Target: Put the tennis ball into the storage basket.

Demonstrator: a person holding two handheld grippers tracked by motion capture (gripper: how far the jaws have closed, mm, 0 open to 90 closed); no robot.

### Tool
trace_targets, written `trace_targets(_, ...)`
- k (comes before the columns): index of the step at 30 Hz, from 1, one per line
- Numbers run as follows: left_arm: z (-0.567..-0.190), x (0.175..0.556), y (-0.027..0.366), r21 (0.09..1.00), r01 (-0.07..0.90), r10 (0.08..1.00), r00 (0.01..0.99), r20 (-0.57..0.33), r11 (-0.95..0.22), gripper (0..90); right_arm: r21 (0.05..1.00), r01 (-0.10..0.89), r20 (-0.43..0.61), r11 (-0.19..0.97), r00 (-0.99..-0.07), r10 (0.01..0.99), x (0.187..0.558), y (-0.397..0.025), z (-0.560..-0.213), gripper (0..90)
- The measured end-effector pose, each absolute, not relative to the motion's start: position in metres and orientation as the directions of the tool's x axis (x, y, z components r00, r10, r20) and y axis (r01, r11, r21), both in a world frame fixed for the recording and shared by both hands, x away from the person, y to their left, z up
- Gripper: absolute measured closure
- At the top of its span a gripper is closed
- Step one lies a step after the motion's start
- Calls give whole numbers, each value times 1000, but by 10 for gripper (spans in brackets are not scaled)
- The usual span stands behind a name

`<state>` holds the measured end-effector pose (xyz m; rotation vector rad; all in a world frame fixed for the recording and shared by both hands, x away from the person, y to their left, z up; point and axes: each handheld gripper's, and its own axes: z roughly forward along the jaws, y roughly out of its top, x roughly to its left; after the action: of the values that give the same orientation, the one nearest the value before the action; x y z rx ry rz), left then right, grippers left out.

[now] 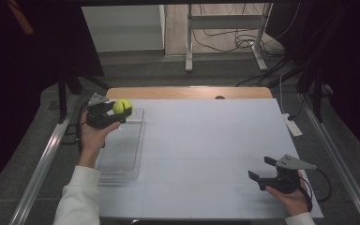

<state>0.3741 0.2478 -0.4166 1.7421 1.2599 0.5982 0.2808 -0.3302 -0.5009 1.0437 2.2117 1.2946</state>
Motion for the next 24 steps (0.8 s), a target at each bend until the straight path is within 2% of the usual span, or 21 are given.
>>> trace_targets(13, -424, 389, 263, 826, 558, 937, 324, -131, -77, 265, 858, 411, 44, 308, -657, 753, 281, -329, -501, 111)
trace_targets(24, -429, 399, 267, 804, 589, 950, 291, -116, -82, 265, 859, 411, 45, 307, -656, 753, 281, -329, -501, 111)
